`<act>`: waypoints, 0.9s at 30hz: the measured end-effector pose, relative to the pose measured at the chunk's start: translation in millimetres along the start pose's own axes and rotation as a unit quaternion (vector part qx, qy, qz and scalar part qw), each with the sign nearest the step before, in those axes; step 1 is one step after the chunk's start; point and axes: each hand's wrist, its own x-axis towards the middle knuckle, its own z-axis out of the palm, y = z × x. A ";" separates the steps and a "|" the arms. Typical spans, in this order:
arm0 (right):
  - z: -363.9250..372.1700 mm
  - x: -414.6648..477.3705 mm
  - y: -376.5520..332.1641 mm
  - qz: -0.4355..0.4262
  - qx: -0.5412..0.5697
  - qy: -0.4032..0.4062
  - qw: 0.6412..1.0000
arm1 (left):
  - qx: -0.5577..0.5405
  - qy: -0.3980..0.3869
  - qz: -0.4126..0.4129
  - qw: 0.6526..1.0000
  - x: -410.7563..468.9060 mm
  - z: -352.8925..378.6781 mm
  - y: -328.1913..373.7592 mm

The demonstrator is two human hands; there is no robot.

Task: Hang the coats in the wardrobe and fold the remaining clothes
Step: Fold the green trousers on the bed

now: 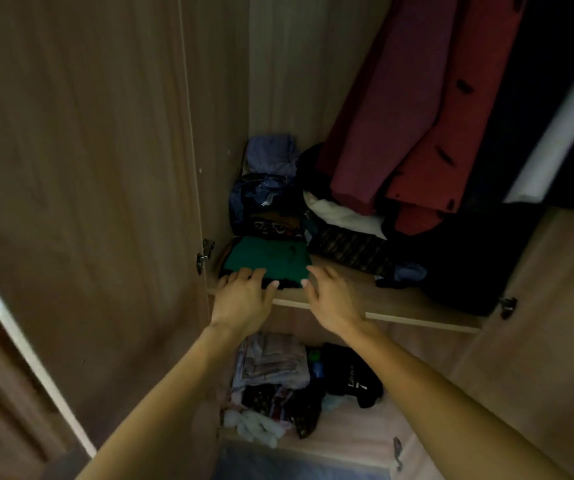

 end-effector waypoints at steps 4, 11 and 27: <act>-27.6 -43.5 -6.2 0.011 0.008 0.007 1.000 | -0.017 -0.030 0.008 0.999 -49.1 -14.2 18.9; -74.3 -160.2 -10.2 0.025 0.010 0.030 0.999 | -0.044 -0.057 0.036 0.997 -158.7 -10.8 83.5; -165.8 -511.5 39.7 0.259 -0.056 0.117 0.957 | -0.181 -0.164 0.266 0.932 -375.2 11.5 252.9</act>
